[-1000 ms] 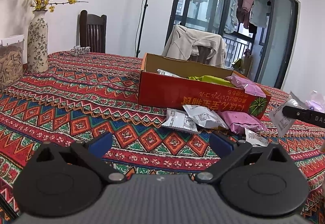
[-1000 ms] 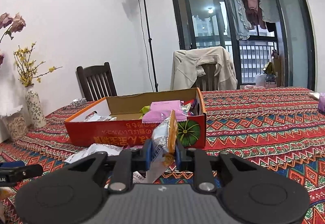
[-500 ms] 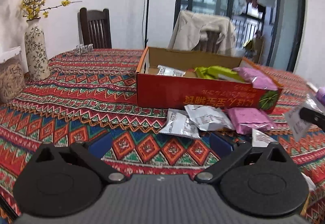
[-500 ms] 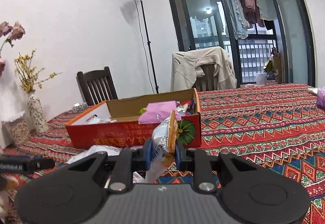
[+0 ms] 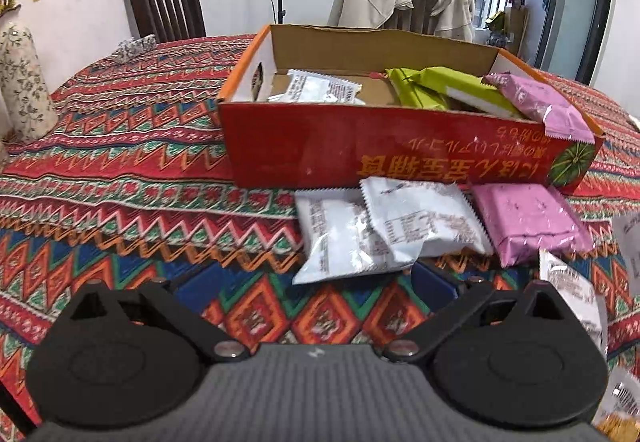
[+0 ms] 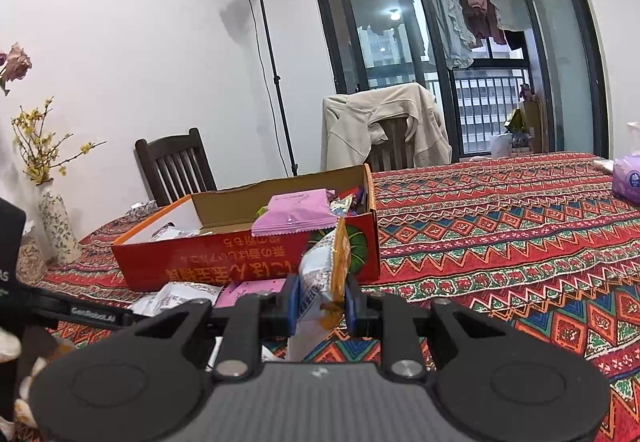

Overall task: Organize snacks
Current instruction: 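Grasp another white sachet with the left gripper while the right gripper holds its sachet, then lift both sachets and carry them over the orange box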

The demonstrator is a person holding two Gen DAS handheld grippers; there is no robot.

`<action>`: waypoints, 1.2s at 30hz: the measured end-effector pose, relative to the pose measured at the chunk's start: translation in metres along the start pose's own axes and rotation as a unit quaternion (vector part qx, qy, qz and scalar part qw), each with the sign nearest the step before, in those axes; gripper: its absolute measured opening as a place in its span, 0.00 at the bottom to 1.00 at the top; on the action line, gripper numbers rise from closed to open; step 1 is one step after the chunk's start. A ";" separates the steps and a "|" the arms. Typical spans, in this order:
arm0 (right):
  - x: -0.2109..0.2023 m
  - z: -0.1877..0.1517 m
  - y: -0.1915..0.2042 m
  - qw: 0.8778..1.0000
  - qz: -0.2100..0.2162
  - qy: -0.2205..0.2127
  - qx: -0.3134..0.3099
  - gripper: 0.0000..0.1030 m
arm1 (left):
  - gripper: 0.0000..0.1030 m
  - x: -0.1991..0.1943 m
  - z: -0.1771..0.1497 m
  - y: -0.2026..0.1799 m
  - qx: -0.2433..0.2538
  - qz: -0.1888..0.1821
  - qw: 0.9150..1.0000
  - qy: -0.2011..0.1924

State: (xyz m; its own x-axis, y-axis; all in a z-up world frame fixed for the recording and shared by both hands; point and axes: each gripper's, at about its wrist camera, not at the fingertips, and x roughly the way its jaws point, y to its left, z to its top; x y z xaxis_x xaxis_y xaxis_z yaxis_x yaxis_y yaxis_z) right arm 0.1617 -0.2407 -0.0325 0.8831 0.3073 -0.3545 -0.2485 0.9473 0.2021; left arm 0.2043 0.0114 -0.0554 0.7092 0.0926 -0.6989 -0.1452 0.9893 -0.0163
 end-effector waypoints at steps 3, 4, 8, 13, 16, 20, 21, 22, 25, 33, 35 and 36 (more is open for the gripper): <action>-0.001 0.000 -0.002 1.000 -0.002 0.000 0.003 0.21 | 1.00 0.001 0.004 -0.002 -0.009 -0.017 1.000 -0.004; -0.001 -0.001 -0.002 1.000 -0.002 0.000 0.003 0.21 | 1.00 0.001 0.005 -0.003 -0.009 -0.016 1.000 -0.004; 0.000 -0.001 -0.002 1.000 -0.004 0.001 0.006 0.21 | 1.00 0.004 0.008 -0.007 -0.016 -0.025 1.000 -0.007; 0.000 -0.001 -0.003 1.000 -0.005 0.001 0.007 0.21 | 1.00 0.003 0.009 -0.012 -0.018 -0.041 0.999 -0.023; 0.000 -0.001 -0.003 1.000 -0.006 0.001 0.008 0.21 | 0.97 0.004 0.010 -0.017 -0.001 -0.021 0.999 -0.027; 0.000 -0.001 -0.004 1.000 -0.007 0.000 0.008 0.21 | 0.81 0.012 0.008 -0.016 0.005 -0.026 1.000 -0.013; -0.001 -0.001 -0.004 1.000 -0.007 0.000 0.009 0.21 | 0.77 0.011 0.006 -0.015 0.009 -0.026 0.999 -0.017; -0.001 -0.001 -0.004 1.000 -0.007 0.000 0.009 0.21 | 0.69 0.009 0.005 -0.014 0.013 -0.027 0.999 -0.020; -0.002 -0.001 -0.004 1.000 -0.006 -0.001 0.008 0.21 | 0.57 0.003 0.000 -0.008 0.018 -0.034 0.999 -0.029; -0.001 -0.001 -0.004 1.000 -0.004 -0.002 0.008 0.21 | 0.55 -0.010 -0.010 0.019 0.019 -0.008 0.999 -0.036; -0.002 -0.001 -0.004 1.000 -0.004 -0.002 0.008 0.21 | 0.56 -0.015 -0.014 0.021 0.034 0.003 0.999 -0.039; -0.002 -0.001 -0.004 1.000 -0.004 -0.002 0.008 0.21 | 0.56 -0.018 -0.016 0.021 0.044 0.009 0.998 -0.042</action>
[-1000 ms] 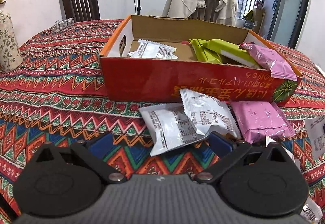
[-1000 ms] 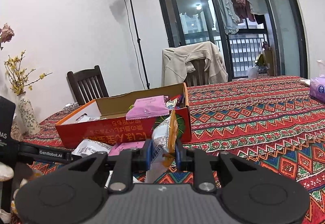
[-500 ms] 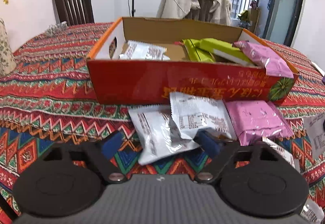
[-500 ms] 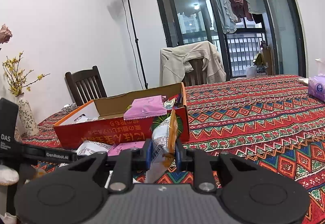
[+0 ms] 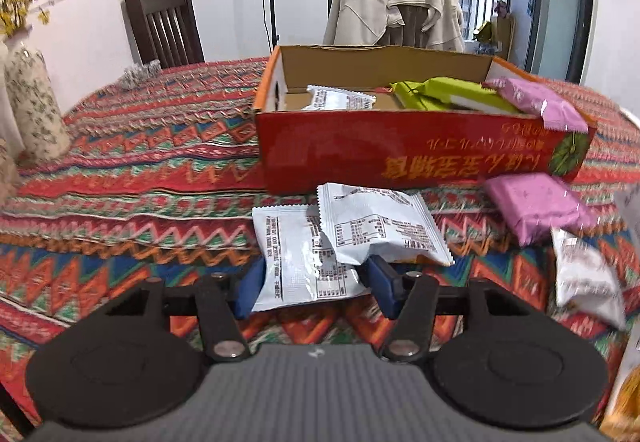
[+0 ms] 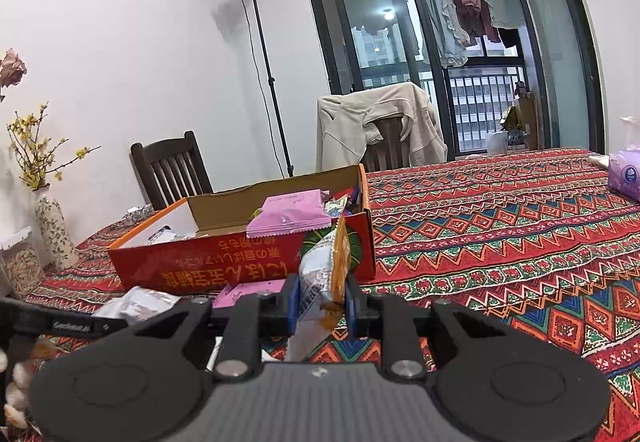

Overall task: Organize snacks
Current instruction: 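Lift both sachets and carry them over the orange box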

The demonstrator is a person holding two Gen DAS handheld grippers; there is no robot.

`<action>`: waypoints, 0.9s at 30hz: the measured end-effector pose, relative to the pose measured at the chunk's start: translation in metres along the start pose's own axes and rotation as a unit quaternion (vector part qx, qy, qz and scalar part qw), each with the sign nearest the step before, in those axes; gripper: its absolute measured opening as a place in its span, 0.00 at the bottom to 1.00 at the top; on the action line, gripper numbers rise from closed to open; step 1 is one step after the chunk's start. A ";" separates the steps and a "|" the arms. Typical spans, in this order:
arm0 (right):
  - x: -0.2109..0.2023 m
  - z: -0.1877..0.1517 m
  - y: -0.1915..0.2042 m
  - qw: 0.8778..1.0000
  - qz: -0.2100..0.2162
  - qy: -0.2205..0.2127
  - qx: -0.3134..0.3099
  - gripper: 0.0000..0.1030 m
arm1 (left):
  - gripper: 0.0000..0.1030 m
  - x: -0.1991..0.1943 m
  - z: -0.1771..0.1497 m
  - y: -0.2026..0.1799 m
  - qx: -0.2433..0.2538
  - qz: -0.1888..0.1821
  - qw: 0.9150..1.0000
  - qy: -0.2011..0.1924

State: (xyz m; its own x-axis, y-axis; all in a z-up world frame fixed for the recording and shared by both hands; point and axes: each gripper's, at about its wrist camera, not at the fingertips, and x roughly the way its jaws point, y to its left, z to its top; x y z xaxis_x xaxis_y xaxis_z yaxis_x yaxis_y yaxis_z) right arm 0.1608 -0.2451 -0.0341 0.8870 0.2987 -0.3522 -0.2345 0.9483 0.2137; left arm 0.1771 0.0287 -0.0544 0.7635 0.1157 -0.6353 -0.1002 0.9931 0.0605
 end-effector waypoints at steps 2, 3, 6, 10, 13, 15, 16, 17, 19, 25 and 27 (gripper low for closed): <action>0.000 0.000 0.000 1.000 0.000 0.001 0.000 0.21 | 0.56 -0.008 -0.004 -0.001 0.019 0.005 1.000 -0.011; 0.000 0.000 0.000 1.000 0.000 0.002 0.000 0.21 | 0.56 -0.013 -0.006 -0.003 0.030 0.006 0.999 -0.020; 0.001 0.000 0.001 1.000 0.000 0.002 -0.001 0.21 | 0.56 -0.027 -0.011 -0.011 0.059 0.013 0.997 -0.048; 0.002 0.000 0.001 1.000 -0.001 0.004 0.000 0.21 | 0.56 -0.043 -0.014 -0.017 0.076 0.018 0.994 -0.074; 0.002 0.001 0.001 1.000 0.000 0.004 0.000 0.21 | 0.56 -0.054 -0.013 -0.010 0.059 0.008 0.994 -0.087; 0.002 0.001 0.002 1.000 0.000 0.005 0.000 0.21 | 0.56 -0.060 -0.013 -0.007 0.052 0.006 0.994 -0.094; 0.002 0.000 0.002 1.000 0.000 0.004 0.000 0.21 | 0.56 -0.063 -0.013 -0.005 0.048 0.005 0.994 -0.098; 0.002 0.000 0.002 1.000 0.000 0.004 0.000 0.21 | 0.56 -0.065 -0.013 -0.004 0.045 0.004 0.994 -0.100; 0.002 0.000 0.002 1.000 0.000 0.004 -0.001 0.21 | 0.56 -0.069 -0.013 -0.003 0.040 0.002 0.994 -0.105; 0.003 0.000 0.004 1.000 0.006 -0.003 -0.006 0.21 | 0.56 -0.074 -0.010 -0.002 0.026 -0.008 0.993 -0.114; 0.001 0.000 0.009 1.000 0.005 -0.006 -0.017 0.21 | 0.56 -0.076 -0.008 -0.003 0.021 -0.013 0.992 -0.120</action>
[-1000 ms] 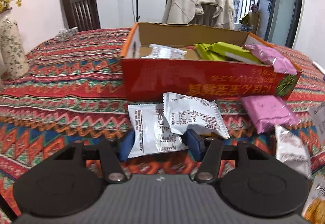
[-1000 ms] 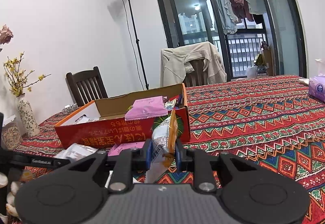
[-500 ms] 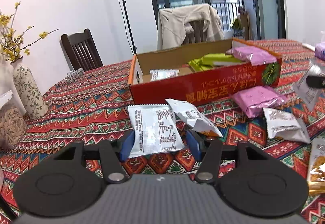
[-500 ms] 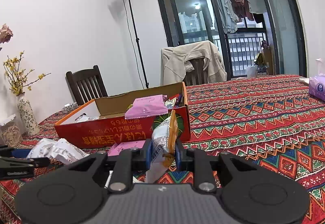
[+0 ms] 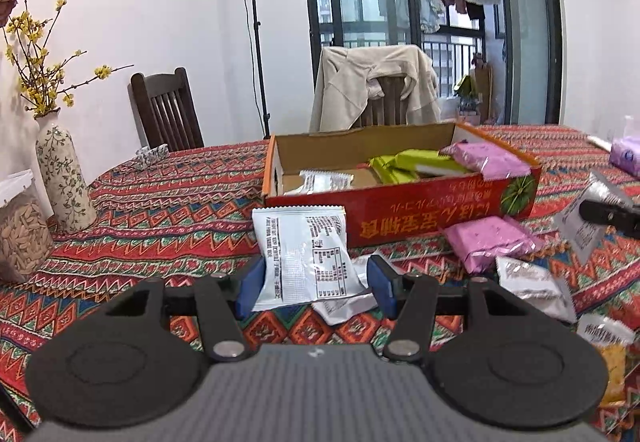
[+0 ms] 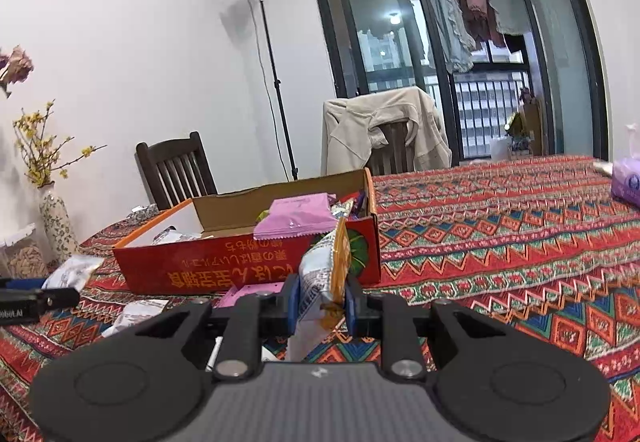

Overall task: Organize snacks
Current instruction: 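Lift both sachets and carry them over the orange box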

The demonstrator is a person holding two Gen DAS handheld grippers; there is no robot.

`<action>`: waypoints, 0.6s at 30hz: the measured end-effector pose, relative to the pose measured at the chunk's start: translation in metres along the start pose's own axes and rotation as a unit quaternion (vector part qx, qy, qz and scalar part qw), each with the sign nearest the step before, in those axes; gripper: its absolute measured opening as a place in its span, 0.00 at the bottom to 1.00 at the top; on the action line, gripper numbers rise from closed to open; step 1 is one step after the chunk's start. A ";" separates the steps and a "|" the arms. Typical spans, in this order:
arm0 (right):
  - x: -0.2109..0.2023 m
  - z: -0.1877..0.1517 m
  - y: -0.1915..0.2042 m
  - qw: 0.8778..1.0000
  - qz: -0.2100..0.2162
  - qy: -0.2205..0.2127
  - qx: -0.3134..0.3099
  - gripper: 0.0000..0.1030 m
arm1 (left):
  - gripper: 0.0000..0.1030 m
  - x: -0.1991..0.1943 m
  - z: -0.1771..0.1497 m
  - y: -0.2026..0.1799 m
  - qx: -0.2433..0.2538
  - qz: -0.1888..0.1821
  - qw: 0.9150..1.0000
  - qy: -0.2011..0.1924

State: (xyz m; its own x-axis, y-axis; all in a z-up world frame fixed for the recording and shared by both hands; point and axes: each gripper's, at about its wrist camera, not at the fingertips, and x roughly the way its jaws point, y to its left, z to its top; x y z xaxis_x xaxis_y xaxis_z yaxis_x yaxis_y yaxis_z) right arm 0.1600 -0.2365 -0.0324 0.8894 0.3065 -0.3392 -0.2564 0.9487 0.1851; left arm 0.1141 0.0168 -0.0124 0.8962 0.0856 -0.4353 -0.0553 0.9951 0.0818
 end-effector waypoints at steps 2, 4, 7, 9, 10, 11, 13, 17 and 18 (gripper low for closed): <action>-0.002 0.003 0.005 1.000 -0.003 -0.001 -0.010 0.21 | 0.56 -0.001 0.004 -0.001 -0.007 -0.006 1.000 -0.008; -0.005 0.008 0.008 1.000 -0.001 -0.006 -0.016 0.21 | 0.56 -0.001 0.009 -0.001 -0.010 -0.011 1.000 -0.013; -0.010 0.022 0.014 0.999 0.003 -0.018 -0.027 0.21 | 0.56 0.000 0.016 -0.003 -0.015 -0.019 0.999 -0.023; -0.010 0.032 0.017 0.999 0.008 -0.026 -0.033 0.21 | 0.56 0.003 0.023 -0.004 -0.020 -0.023 0.999 -0.028; -0.009 0.038 0.020 0.999 0.008 -0.030 -0.037 0.21 | 0.56 0.004 0.026 -0.005 -0.024 -0.025 0.999 -0.031; -0.008 0.042 0.021 0.999 0.010 -0.032 -0.040 0.21 | 0.56 0.006 0.030 -0.005 -0.027 -0.027 0.999 -0.033; -0.003 0.052 0.025 0.998 0.014 -0.036 -0.045 0.21 | 0.56 0.010 0.038 -0.006 -0.032 -0.030 0.998 -0.039; 0.016 0.070 0.033 0.998 0.020 -0.038 -0.054 0.21 | 0.56 0.021 0.054 -0.008 -0.040 -0.034 0.998 -0.045; 0.020 0.074 0.034 0.998 0.022 -0.037 -0.054 0.21 | 0.56 0.024 0.058 -0.009 -0.043 -0.034 0.997 -0.046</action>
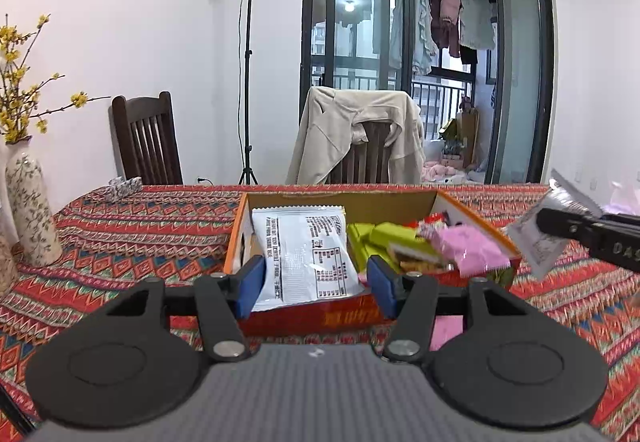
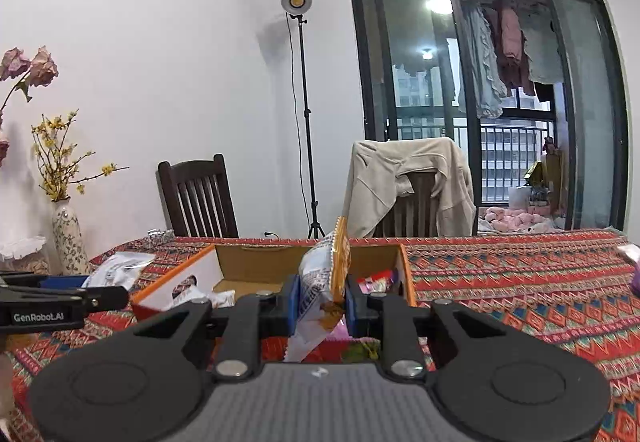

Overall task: Organize snacks
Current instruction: 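Lift both sachets and carry them over the orange box, then open both grippers to drop the two sachets into the box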

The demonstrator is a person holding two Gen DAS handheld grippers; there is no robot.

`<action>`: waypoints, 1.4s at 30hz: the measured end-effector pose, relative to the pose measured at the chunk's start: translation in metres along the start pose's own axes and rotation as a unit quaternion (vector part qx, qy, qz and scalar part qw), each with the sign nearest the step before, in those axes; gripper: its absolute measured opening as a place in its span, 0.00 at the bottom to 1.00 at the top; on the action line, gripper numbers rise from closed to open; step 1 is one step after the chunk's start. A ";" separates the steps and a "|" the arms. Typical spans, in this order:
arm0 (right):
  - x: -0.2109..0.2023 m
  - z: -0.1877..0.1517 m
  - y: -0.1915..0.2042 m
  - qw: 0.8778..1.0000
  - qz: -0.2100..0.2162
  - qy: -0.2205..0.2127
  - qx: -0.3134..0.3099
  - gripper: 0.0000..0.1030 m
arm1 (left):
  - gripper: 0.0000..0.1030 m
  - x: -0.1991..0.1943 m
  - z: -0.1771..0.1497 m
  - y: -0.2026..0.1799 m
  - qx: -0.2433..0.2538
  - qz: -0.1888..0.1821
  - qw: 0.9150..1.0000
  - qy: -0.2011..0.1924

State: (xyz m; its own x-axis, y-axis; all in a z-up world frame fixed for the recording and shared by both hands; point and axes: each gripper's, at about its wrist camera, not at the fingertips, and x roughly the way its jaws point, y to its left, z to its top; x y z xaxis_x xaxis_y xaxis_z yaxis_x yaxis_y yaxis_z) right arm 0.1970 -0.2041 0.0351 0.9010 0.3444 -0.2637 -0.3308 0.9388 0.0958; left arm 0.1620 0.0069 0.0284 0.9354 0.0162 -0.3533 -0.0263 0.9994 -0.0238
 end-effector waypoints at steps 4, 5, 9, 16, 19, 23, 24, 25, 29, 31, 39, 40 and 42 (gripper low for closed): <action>0.026 0.014 0.004 1.000 0.010 0.007 0.002 0.21 | 0.56 0.017 0.013 -0.002 -0.009 0.002 1.000 -0.003; 0.034 0.017 0.004 1.000 0.014 0.010 0.003 0.21 | 0.56 0.022 0.016 -0.002 -0.012 0.002 1.000 -0.003; 0.063 0.030 0.007 1.000 0.018 0.014 0.001 0.21 | 0.56 0.046 0.028 -0.003 -0.023 0.010 1.000 -0.002; 0.112 0.042 0.011 1.000 0.020 0.023 0.007 0.21 | 0.56 0.094 0.043 -0.001 -0.040 0.024 0.999 0.010; 0.134 0.048 0.010 0.999 0.024 0.027 0.016 0.21 | 0.56 0.115 0.047 0.000 -0.044 0.035 0.998 0.016; 0.158 0.047 0.009 0.999 0.028 0.038 0.016 0.21 | 0.56 0.132 0.042 0.004 -0.053 0.046 0.997 0.019; 0.162 0.045 0.009 0.999 0.028 0.040 0.015 0.21 | 0.56 0.135 0.041 0.004 -0.051 0.047 0.997 0.020; 0.166 0.043 0.009 0.999 0.028 0.042 0.012 0.21 | 0.56 0.137 0.039 0.004 -0.048 0.049 0.997 0.020; 0.180 0.035 0.013 0.998 0.032 0.054 -0.005 0.21 | 0.56 0.146 0.033 0.009 -0.051 0.043 0.997 0.033; 0.185 0.032 0.015 0.998 0.033 0.061 -0.011 0.21 | 0.56 0.148 0.031 0.012 -0.055 0.042 0.997 0.038; 0.189 0.032 0.014 0.998 0.028 0.058 -0.013 0.21 | 0.56 0.154 0.026 0.014 -0.055 0.043 0.996 0.048; 0.188 0.031 0.014 0.998 0.028 0.059 -0.013 0.21 | 0.56 0.155 0.025 0.014 -0.053 0.043 0.996 0.050; 0.189 0.031 0.013 0.998 0.026 0.057 -0.013 0.21 | 0.56 0.157 0.023 0.013 -0.051 0.042 0.996 0.052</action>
State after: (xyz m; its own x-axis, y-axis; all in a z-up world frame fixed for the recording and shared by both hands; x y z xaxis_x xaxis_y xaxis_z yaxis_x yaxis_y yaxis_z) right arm 0.3719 -0.1271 0.0158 0.8455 0.3880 -0.3669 -0.3840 0.9192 0.0872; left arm 0.3163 0.0233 -0.0055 0.8867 0.0914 -0.4533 -0.1444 0.9860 -0.0837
